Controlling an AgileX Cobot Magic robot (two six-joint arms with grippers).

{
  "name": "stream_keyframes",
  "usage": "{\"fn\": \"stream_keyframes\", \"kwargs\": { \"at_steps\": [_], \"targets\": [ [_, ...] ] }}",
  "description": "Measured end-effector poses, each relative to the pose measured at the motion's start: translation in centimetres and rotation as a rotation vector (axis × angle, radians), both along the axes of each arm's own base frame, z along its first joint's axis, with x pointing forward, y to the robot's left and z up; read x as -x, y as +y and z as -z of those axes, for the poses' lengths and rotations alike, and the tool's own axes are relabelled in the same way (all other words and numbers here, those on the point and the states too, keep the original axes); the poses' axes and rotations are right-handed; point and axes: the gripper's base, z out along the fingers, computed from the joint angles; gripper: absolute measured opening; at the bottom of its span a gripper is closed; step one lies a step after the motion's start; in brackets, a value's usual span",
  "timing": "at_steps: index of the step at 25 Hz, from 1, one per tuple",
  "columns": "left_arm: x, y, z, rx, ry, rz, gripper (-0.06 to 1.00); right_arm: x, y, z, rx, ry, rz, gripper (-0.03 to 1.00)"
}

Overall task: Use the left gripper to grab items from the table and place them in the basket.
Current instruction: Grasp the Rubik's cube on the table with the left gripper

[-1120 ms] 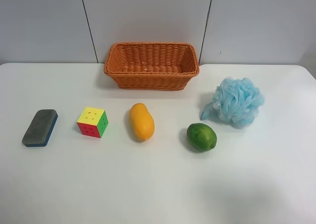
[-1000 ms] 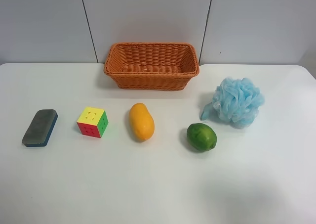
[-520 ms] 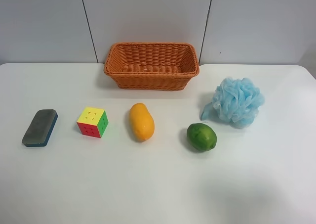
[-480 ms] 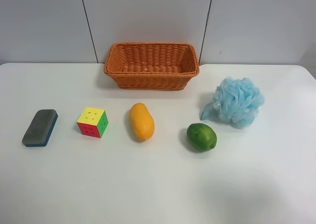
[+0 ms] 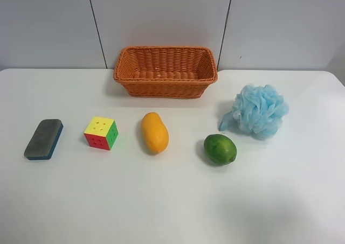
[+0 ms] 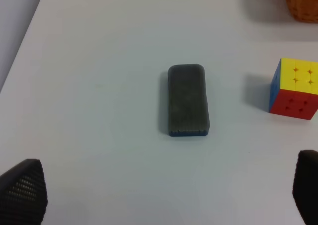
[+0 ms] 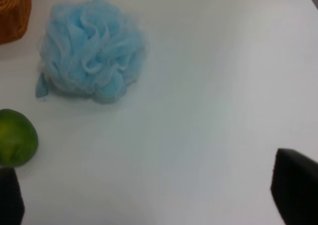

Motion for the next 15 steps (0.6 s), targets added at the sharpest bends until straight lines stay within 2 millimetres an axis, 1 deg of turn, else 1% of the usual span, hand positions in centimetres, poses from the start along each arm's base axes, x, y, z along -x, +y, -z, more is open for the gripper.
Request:
{"fn": "stream_keyframes", "kwargs": {
  "at_steps": [5,8,11,15],
  "targets": [
    [-0.1,-0.2,0.0,0.027,0.004,0.016,0.99,0.0,0.0,0.0,0.000,0.000,0.000,0.99],
    [-0.8,-0.4,-0.7,0.058,0.071,0.032,0.99,0.0,0.0,0.0,0.000,0.000,0.000,0.99],
    [-2.4,-0.3,-2.5,0.080,0.166,0.039,0.99,0.0,0.0,0.0,0.000,0.000,0.000,0.99],
    [-6.5,0.2,-5.1,0.106,0.324,0.039,0.99,0.0,0.0,0.0,0.000,0.000,0.000,0.99]
  ]
}}
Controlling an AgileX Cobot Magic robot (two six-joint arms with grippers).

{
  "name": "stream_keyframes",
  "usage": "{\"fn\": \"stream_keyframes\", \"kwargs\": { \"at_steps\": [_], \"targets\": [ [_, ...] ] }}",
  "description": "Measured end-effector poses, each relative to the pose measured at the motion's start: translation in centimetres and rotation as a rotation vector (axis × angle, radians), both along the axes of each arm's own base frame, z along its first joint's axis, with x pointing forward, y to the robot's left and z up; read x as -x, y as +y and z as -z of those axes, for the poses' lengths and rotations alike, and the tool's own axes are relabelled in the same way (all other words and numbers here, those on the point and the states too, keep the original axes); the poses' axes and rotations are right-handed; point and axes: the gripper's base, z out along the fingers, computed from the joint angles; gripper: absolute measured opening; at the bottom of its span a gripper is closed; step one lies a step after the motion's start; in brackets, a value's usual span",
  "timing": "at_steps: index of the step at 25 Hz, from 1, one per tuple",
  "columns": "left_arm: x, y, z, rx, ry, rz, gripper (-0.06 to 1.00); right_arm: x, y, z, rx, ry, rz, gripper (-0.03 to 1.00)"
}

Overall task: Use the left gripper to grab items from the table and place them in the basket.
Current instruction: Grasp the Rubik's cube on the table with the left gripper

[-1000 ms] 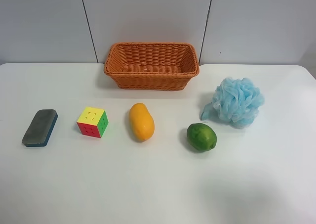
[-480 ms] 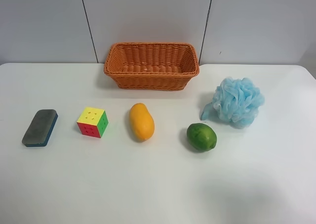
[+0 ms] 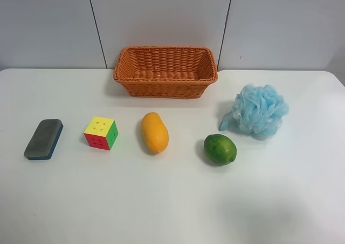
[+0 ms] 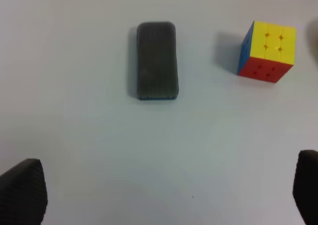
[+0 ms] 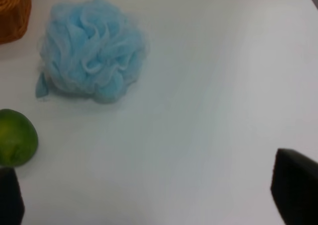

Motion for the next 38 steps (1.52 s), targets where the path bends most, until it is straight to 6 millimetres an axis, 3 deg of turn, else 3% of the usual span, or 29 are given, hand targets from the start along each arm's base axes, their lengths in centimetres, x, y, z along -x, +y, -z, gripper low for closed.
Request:
{"fn": "stream_keyframes", "kwargs": {
  "at_steps": [3,7,11,15,20,26,32,38],
  "targets": [
    [-3.3,0.2,-1.4,0.016,0.087,0.017,0.99,0.0,0.0,0.0,0.000,0.000,0.000,0.99],
    [-8.3,-0.3,-1.8,0.024,0.209,0.068,0.99,0.0,0.0,0.0,0.000,0.000,0.000,0.99],
    [-13.0,-2.1,-0.2,0.014,0.348,0.141,0.99,0.0,0.0,0.0,0.000,0.000,0.000,0.99],
    [-16.6,-5.4,2.6,0.010,0.452,0.213,0.99,0.0,0.0,0.0,0.000,0.000,0.000,0.99],
    [-19.4,-9.2,6.2,0.013,0.507,0.257,0.99,0.0,0.0,0.0,0.000,0.000,0.000,0.99],
    [-22.5,-12.2,9.7,0.003,0.518,0.295,0.99,0.0,0.0,0.0,0.000,0.000,0.000,0.99],
    [-25.6,-13.5,11.7,-0.016,0.539,0.312,0.99,0.0,0.0,0.0,0.000,0.000,0.000,0.99],
    [-27.0,-13.2,14.2,-0.032,0.577,0.305,0.99,0.0,0.0,0.0,0.000,0.000,0.000,0.99]
  ]
}}
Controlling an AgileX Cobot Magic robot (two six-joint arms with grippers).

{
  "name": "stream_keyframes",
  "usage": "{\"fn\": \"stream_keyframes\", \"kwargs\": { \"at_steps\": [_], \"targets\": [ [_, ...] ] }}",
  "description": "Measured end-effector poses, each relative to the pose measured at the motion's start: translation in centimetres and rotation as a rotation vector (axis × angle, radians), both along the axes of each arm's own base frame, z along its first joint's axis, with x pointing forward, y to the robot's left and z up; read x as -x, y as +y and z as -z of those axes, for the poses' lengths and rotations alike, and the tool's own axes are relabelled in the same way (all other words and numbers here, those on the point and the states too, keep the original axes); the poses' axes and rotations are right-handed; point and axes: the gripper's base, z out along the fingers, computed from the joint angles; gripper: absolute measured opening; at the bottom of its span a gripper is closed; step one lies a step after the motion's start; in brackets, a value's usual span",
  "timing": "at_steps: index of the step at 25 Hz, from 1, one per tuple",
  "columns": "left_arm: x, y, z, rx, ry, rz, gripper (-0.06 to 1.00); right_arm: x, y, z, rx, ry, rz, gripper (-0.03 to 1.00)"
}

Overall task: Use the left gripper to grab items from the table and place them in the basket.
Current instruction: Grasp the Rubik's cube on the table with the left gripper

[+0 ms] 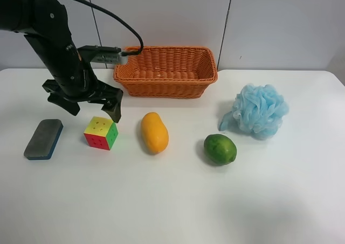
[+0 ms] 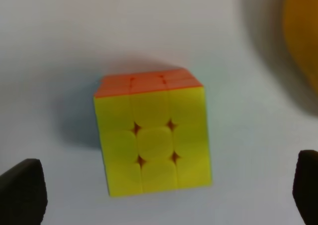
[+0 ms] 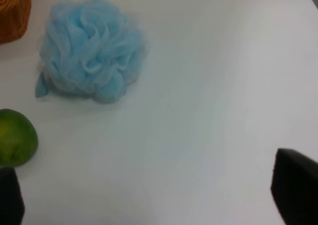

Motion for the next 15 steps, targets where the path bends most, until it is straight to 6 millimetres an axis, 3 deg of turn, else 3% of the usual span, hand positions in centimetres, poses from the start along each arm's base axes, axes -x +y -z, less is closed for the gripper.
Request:
{"fn": "stream_keyframes", "kwargs": {
  "at_steps": [15],
  "targets": [
    [-1.4,0.0,5.4,-0.014,0.096,-0.003,0.99,0.0,0.0,0.0,0.000,0.000,0.000,0.99]
  ]
}}
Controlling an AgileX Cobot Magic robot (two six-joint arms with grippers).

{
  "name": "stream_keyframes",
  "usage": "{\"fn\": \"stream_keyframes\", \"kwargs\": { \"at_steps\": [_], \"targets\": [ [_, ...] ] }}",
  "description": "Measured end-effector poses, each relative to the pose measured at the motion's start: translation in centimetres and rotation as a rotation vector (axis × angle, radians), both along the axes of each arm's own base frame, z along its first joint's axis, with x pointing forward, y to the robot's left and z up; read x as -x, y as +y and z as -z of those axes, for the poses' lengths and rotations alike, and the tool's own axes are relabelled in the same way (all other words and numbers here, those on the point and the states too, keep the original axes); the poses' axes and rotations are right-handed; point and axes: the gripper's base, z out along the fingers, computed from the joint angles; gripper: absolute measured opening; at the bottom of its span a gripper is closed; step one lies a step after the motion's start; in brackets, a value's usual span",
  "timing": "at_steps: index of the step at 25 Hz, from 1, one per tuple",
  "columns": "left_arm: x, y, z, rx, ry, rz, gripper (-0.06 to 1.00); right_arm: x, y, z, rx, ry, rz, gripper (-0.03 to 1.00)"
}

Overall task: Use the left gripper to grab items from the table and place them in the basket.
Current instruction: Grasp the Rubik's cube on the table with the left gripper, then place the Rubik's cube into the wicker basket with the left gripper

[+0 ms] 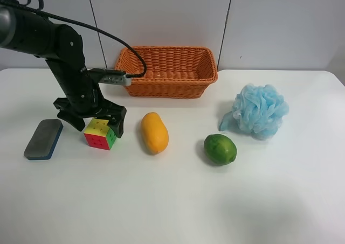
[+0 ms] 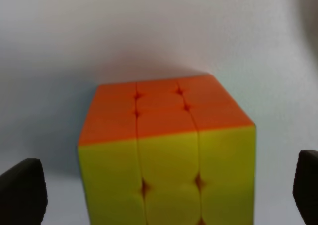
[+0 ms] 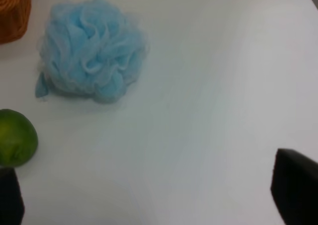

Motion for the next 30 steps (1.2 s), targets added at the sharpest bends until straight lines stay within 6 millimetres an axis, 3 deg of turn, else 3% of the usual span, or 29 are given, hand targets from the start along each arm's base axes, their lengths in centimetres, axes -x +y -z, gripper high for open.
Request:
{"fn": "stream_keyframes", "kwargs": {
  "at_steps": [4,8,11,15,30],
  "targets": [
    [-0.2,-0.1,1.4,-0.005,0.015,-0.003,0.99,0.0,0.0,0.0,0.000,0.000,0.000,0.99],
    [-0.5,-0.2,1.5,0.003,-0.011,-0.006,0.97,0.0,0.0,0.0,0.000,0.000,0.000,0.99],
    [-0.5,-0.2,1.5,0.004,-0.012,-0.007,0.85,0.0,0.0,0.0,0.000,0.000,0.000,0.99],
    [-0.5,-0.2,1.5,0.004,-0.012,-0.007,0.57,0.0,0.0,0.0,0.000,0.000,0.000,0.99],
    [-0.5,-0.2,1.1,-0.002,0.013,-0.003,0.57,0.0,0.0,0.0,0.000,0.000,0.000,0.99]
  ]
}}
